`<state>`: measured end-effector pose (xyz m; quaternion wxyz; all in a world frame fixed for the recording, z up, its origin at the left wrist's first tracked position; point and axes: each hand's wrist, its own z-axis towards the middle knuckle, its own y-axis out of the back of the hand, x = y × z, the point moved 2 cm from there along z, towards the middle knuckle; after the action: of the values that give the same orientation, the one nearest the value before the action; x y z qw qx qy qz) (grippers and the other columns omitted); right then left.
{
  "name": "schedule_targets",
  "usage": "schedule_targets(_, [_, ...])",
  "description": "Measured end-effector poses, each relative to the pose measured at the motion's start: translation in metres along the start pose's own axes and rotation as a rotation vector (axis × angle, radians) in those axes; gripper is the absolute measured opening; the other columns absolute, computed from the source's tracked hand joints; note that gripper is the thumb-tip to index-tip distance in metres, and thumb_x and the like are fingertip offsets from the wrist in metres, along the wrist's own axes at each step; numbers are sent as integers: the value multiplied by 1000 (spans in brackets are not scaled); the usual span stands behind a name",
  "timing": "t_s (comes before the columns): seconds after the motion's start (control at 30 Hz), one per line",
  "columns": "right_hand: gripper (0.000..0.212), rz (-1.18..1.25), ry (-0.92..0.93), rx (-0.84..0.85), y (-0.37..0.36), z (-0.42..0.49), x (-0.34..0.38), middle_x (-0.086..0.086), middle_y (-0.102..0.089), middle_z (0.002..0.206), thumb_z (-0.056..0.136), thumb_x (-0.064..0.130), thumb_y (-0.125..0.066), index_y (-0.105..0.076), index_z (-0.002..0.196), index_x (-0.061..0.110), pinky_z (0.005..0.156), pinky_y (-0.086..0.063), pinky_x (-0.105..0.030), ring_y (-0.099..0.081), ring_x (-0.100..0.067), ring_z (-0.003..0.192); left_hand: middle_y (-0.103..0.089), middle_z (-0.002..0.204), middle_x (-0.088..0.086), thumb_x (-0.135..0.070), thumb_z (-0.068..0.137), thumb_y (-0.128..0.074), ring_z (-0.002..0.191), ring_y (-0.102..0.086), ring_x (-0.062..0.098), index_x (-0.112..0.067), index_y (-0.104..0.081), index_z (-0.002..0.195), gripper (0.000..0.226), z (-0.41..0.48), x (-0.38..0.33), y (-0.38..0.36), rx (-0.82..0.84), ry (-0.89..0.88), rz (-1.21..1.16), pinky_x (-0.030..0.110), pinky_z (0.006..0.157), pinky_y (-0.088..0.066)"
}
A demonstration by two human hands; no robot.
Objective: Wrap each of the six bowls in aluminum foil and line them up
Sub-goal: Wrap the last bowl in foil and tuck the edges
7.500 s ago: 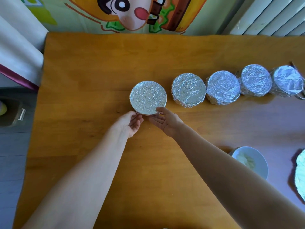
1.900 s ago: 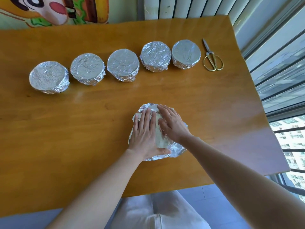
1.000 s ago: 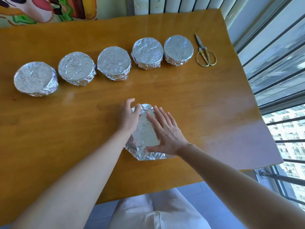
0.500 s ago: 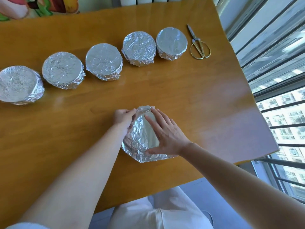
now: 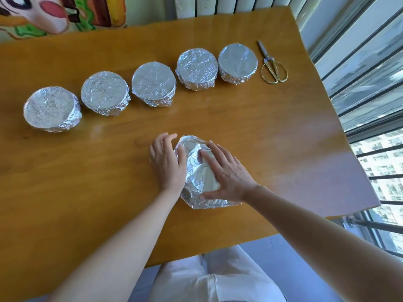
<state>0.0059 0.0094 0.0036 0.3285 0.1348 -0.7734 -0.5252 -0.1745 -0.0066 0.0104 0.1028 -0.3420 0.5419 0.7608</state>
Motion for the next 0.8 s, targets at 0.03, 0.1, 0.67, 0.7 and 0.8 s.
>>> schedule_targets(0.03, [120, 0, 2, -4, 0, 0, 0, -5, 1, 166, 66, 89, -52, -3, 157, 28, 114, -31, -49, -9, -30, 151, -54, 137, 9, -27, 98, -43, 121, -49, 32, -11, -61, 124, 36, -3, -1, 0, 57, -66, -8, 42, 97, -35])
schedule_targets(0.1, [120, 4, 2, -12, -1, 0, 0, -6, 0, 166, 65, 88, -53, -5, 157, 27, 113, -32, -48, -9, -30, 151, -47, 149, 4, -31, 101, -35, 137, -41, 28, -14, -56, 136, 44, -11, -3, -4, 209, -221, -7, 41, 107, -30])
schedule_targets(0.67, [125, 122, -27, -17, 4, -1, 1, -8, 3, 166, 60, 93, -44, -3, 158, 26, 115, -26, -49, -13, -30, 150, -33, 150, 11, -45, 106, -25, 141, -21, 26, -9, -51, 138, 55, -21, 15, -1, 442, 301, -173, 42, 117, -16])
schedule_targets(0.7, [122, 139, -24, -32, 6, -1, 1, -8, 3, 166, 63, 94, -40, -4, 158, 26, 116, -24, -50, -13, -30, 150, -30, 152, 8, -55, 100, -20, 141, -19, 25, -13, -48, 142, 66, -22, 17, 1, 425, 280, -149, 42, 117, -14])
schedule_targets(0.8, [107, 190, -27, -113, 11, -3, 1, -7, -2, 166, 75, 86, -36, -8, 158, 24, 120, -17, -53, -9, -29, 152, -27, 156, 4, -64, 90, -11, 141, -23, 26, -17, -45, 147, 81, -23, 19, 11, 274, 205, -78, 43, 115, -16])
